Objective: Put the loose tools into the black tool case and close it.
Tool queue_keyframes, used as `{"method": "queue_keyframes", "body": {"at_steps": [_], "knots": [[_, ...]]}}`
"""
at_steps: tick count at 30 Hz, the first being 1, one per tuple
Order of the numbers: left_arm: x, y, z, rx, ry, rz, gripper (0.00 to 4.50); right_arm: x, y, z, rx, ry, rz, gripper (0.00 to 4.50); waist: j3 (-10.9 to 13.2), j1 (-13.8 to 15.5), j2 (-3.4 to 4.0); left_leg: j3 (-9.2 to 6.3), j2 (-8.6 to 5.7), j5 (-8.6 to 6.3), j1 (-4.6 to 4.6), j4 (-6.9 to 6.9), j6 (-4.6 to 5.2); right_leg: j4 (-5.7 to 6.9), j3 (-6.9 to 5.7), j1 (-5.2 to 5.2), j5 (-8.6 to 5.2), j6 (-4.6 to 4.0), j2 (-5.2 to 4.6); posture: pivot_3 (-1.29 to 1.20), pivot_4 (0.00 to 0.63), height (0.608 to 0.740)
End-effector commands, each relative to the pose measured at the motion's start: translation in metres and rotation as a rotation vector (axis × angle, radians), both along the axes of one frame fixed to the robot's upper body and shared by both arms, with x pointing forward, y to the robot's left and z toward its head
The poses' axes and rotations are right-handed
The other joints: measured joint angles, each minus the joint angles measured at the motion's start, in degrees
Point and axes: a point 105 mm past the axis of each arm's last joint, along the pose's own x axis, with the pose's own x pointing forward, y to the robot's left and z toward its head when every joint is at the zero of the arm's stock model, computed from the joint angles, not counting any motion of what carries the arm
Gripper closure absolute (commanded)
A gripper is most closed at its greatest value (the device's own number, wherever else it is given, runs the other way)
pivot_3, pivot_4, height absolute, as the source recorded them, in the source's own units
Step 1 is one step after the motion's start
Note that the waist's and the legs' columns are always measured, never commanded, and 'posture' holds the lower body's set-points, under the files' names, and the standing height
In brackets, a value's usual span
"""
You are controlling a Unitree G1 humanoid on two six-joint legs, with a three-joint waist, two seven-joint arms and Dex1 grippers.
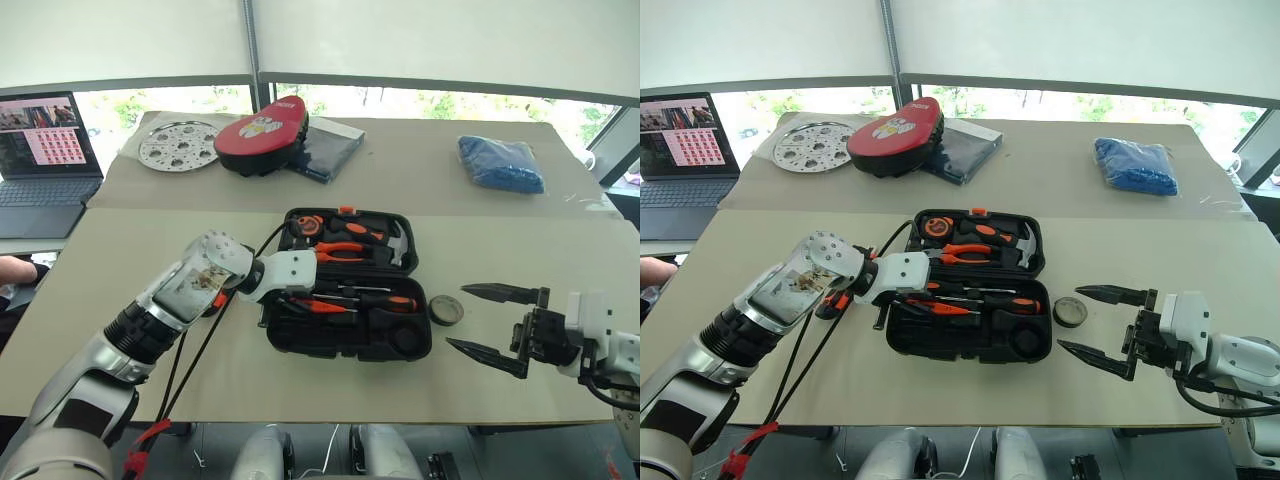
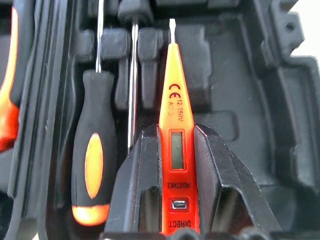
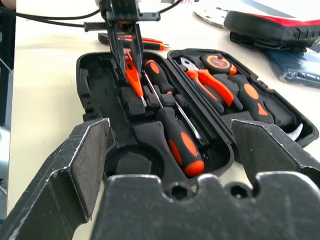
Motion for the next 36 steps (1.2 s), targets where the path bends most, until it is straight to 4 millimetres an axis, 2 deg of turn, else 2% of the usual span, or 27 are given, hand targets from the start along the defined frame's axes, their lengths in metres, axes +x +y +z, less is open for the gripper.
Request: {"method": "queue_keyframes", "body": {"at_steps": [1,9,14,16,20,23,27,28,30,32,33,35,36], "knots": [[0.004,-0.007,0.003,0.025,-0.028,0.008,4.06,-0.003,0.006,0.007,0.006,-0.033,0.014,0.0,0.0,0.1,0.0,0.0,0.0,0.0,-0.03,0.05,0.0,0.0,-0.01,0.0,0.0,0.01,-0.01,0.0,0.15,0.74],[0.002,0.0,-0.01,0.123,0.021,0.055,4.06,-0.003,0.012,0.01,0.018,-0.033,0.03,0.0,0.0,0.0,0.0,-0.04,0.01,-0.11,-0.11,0.2,0.19,0.04,-0.05,0.0,0.0,0.04,-0.01,0.0,0.15,0.74],[-0.001,-0.017,-0.002,0.006,0.051,0.079,4.06,-0.003,0.016,0.011,0.028,-0.03,0.032,0.0,0.0,0.0,0.01,-0.05,0.01,-0.11,-0.05,0.2,0.19,0.08,-0.04,0.04,0.0,0.04,-0.02,0.0,0.15,0.74],[-0.006,-0.026,0.007,-0.07,0.077,0.054,3.05,-0.003,0.017,0.01,0.031,-0.026,0.034,0.0,0.0,0.1,0.01,-0.04,-0.01,-0.12,-0.09,0.25,0.22,0.07,-0.04,0.04,0.0,0.05,-0.04,0.0,0.15,0.74],[-0.007,-0.033,0.032,-0.225,0.073,0.052,1.72,-0.003,0.017,0.01,0.045,-0.015,0.032,0.0,0.0,0.1,0.01,-0.13,0.06,-0.15,-0.47,0.61,0.25,0.13,-0.13,-0.17,0.0,0.09,-0.04,0.0,0.15,0.74],[-0.013,-0.034,0.05,-0.326,0.042,-0.017,1.72,-0.004,0.016,0.009,0.053,-0.003,0.021,0.0,0.0,0.1,0.01,-0.14,0.04,-0.13,-0.52,0.69,0.23,0.14,-0.12,-0.2,0.02,0.12,-0.06,0.0,0.15,0.74],[-0.01,-0.028,0.059,-0.464,0.004,-0.042,1.72,-0.005,0.016,0.007,0.06,0.005,0.014,0.0,0.0,0.0,0.03,-0.14,0.04,-0.14,-0.48,0.69,0.25,0.14,-0.12,-0.15,0.03,0.12,-0.06,0.0,0.15,0.74],[-0.009,-0.025,0.057,-0.498,-0.013,-0.053,2.11,-0.004,0.016,0.007,0.063,0.004,0.012,0.0,0.0,0.0,0.03,-0.14,0.03,-0.14,-0.47,0.69,0.24,0.15,-0.11,-0.15,0.03,0.12,-0.07,0.0,0.15,0.74],[-0.009,-0.016,0.045,-0.523,-0.012,-0.069,2.4,-0.002,0.017,0.008,0.07,-0.001,0.011,0.0,0.0,-0.1,0.03,-0.13,0.04,-0.13,-0.43,0.69,0.23,0.16,-0.1,-0.13,0.03,0.12,-0.06,0.0,0.15,0.74],[-0.006,-0.011,0.036,-0.559,-0.017,-0.062,3.25,-0.001,0.018,0.009,0.075,-0.01,0.014,0.0,0.0,-0.1,0.03,-0.13,0.04,-0.13,-0.39,0.69,0.22,0.18,-0.1,-0.11,0.03,0.11,-0.05,0.0,0.15,0.74],[-0.003,-0.01,0.034,-0.583,-0.024,-0.047,3.44,0.0,0.019,0.01,0.075,-0.026,0.013,0.0,0.0,0.0,0.03,-0.13,0.04,-0.13,-0.38,0.69,0.22,0.19,-0.12,-0.11,0.03,0.11,-0.05,0.0,0.15,0.74],[-0.001,-0.007,0.026,-0.601,-0.039,-0.047,4.24,0.001,0.021,0.012,0.083,-0.05,0.016,0.0,0.0,0.1,0.03,-0.13,0.04,-0.14,-0.4,0.71,0.24,0.19,-0.13,-0.1,0.05,0.1,-0.06,0.0,0.15,0.74],[0.0,-0.006,0.022,-0.601,-0.044,-0.046,4.44,0.002,0.022,0.013,0.086,-0.058,0.018,0.0,0.0,0.2,0.03,-0.14,0.03,-0.15,-0.42,0.74,0.26,0.18,-0.14,-0.09,0.06,0.12,-0.08,0.0,0.15,0.74]]}}
